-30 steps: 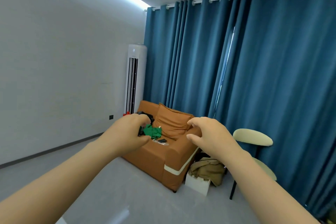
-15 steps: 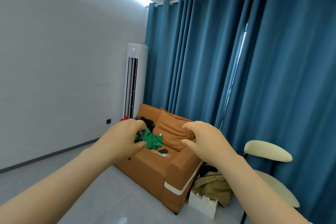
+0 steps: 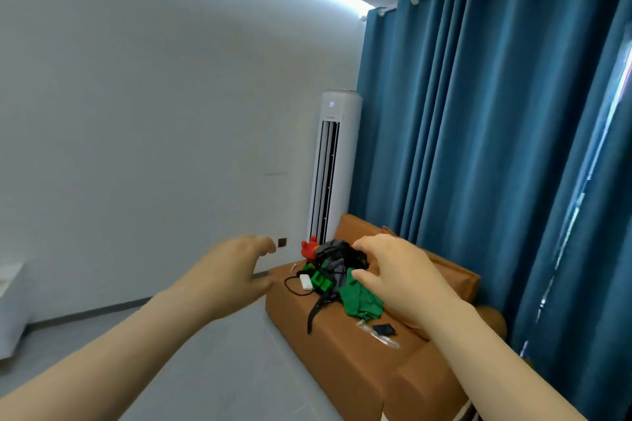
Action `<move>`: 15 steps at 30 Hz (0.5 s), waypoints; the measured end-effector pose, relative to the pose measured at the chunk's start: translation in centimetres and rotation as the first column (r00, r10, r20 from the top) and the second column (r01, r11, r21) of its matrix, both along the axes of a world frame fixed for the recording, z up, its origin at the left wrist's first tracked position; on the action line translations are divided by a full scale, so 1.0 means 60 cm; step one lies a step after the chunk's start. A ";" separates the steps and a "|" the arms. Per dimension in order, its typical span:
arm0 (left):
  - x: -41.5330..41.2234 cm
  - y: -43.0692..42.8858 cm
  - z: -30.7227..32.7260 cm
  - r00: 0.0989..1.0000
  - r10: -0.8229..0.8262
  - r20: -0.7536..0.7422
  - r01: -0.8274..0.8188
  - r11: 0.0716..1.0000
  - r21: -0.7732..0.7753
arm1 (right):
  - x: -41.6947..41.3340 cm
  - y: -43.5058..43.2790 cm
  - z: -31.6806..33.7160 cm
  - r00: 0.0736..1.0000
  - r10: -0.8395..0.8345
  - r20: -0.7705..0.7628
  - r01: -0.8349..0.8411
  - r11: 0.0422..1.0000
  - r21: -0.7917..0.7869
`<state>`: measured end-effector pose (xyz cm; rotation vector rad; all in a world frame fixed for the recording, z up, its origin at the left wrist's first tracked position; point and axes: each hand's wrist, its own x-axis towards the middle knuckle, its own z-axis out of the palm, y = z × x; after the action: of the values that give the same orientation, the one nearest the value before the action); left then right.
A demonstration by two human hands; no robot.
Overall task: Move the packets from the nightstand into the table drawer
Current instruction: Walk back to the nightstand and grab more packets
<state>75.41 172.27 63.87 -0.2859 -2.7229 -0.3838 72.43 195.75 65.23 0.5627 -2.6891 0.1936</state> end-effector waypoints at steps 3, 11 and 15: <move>-0.066 -0.049 -0.012 0.998 0.065 -0.004 -0.065 0.998 -0.008 | -0.092 -0.047 -0.013 0.998 0.055 0.017 -0.055 0.998 -0.005; -0.258 -0.246 -0.020 0.982 0.187 0.011 -0.187 0.982 0.003 | -0.333 -0.252 -0.014 0.976 0.212 0.054 -0.212 0.977 -0.016; -0.347 -0.354 -0.023 0.965 0.263 0.001 -0.263 0.965 -0.014 | -0.440 -0.369 -0.011 0.960 0.269 0.074 -0.269 0.963 0.001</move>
<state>54.59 151.02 62.48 0.0743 -2.7192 -0.2901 46.04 173.63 64.57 0.9426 -2.6759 0.2777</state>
